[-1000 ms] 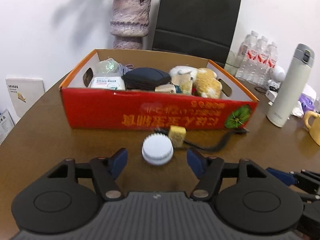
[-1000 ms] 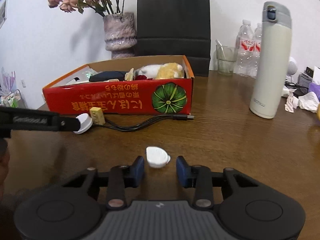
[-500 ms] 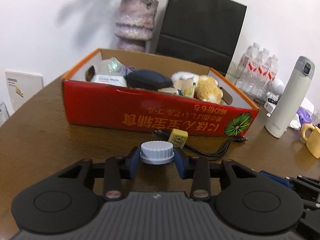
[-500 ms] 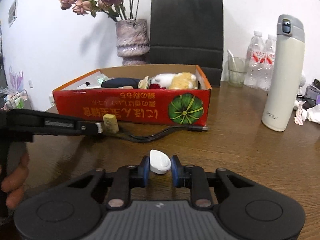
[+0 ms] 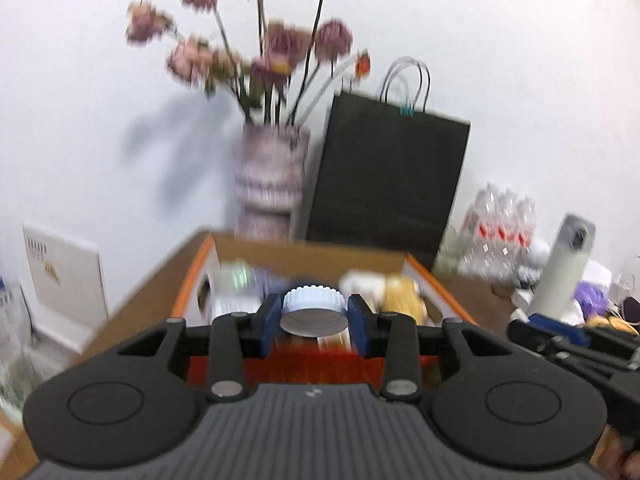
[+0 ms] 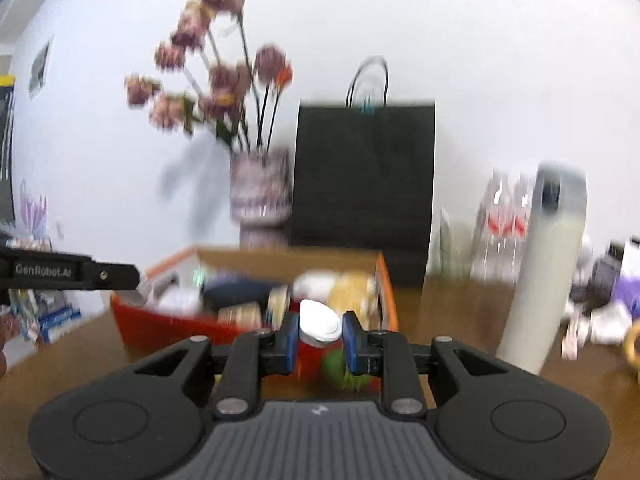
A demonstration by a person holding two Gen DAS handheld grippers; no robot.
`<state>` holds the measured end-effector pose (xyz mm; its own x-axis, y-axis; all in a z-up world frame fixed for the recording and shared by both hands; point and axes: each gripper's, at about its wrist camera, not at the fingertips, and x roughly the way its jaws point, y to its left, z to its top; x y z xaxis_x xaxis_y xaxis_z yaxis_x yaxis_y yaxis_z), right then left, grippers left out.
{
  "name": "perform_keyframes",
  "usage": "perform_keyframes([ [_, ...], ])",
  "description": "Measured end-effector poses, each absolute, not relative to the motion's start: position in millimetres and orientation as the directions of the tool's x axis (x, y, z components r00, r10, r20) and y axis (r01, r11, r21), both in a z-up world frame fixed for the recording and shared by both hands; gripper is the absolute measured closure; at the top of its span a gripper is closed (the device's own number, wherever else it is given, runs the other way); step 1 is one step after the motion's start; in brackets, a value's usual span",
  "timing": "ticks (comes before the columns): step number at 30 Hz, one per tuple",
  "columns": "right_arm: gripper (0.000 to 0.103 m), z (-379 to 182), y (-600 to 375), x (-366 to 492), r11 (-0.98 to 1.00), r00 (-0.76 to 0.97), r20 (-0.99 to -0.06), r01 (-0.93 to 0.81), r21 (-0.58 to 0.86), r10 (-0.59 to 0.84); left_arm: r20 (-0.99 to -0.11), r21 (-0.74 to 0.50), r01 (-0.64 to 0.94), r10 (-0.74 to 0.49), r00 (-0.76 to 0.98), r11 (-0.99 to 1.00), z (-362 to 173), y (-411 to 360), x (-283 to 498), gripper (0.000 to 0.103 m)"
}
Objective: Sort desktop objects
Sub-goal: 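Release the puck into the box with the left tool while the right tool drops the earbud piece there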
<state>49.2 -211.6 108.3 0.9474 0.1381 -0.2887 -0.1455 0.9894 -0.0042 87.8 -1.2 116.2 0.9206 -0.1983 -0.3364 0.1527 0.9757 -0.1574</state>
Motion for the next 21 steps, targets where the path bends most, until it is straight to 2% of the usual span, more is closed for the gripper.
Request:
perform_keyframes([
  [2, 0.081, 121, -211, 64, 0.988, 0.950, -0.276, -0.157, -0.011, 0.148, -0.314, -0.152, 0.165, -0.206, 0.927, 0.974, 127, -1, 107, 0.066],
  [5, 0.081, 129, -207, 95, 0.982, 0.941, -0.292, -0.187, -0.021, 0.173, -0.346, -0.156, 0.180, -0.225, 0.911, 0.971, 134, -5, 154, 0.066],
  [7, 0.081, 125, -211, 124, 0.977, 0.911, -0.359, -0.213, 0.019, 0.206, -0.389, -0.154, 0.131, -0.182, 0.903, 0.979, 131, -8, 188, 0.066],
  [10, 0.081, 111, -227, 170, 0.970, 0.840, -0.488, -0.187, 0.154, 0.239, -0.438, -0.146, 0.061, -0.120, 0.891, 0.987, 115, -8, 237, 0.066],
  [12, 0.081, 104, -231, 187, 0.974, 0.818, -0.531, -0.162, 0.155, 0.221, -0.465, -0.148, 0.024, -0.091, 0.881, 0.989, 101, -6, 262, 0.065],
  [14, 0.077, 95, -229, 201, 0.980, 0.801, -0.564, -0.154, 0.127, 0.199, -0.477, -0.168, 0.004, -0.085, 0.875, 0.986, 87, -3, 281, 0.063],
  [15, 0.071, 92, -228, 207, 0.980, 0.798, -0.569, -0.154, 0.123, 0.197, -0.490, -0.189, -0.021, -0.076, 0.869, 0.982, 79, -2, 292, 0.055],
  [16, 0.054, 89, -230, 211, 0.981, 0.802, -0.565, -0.145, 0.131, 0.194, -0.516, -0.190, -0.029, -0.075, 0.853, 0.981, 74, -2, 301, 0.051],
  [17, 0.042, 88, -231, 216, 0.981, 0.809, -0.556, -0.129, 0.146, 0.189, -0.542, -0.182, -0.022, -0.082, 0.836, 0.983, 70, -1, 307, 0.048],
  [19, 0.040, 87, -232, 227, 0.979, 0.803, -0.564, -0.115, 0.169, 0.191, -0.548, -0.172, -0.004, -0.092, 0.832, 0.985, 69, -1, 308, 0.041],
  [21, 0.038, 88, -233, 231, 0.973, 0.810, -0.547, -0.123, 0.194, 0.211, -0.524, -0.189, 0.015, -0.114, 0.844, 0.982, 72, 2, 303, 0.015],
])
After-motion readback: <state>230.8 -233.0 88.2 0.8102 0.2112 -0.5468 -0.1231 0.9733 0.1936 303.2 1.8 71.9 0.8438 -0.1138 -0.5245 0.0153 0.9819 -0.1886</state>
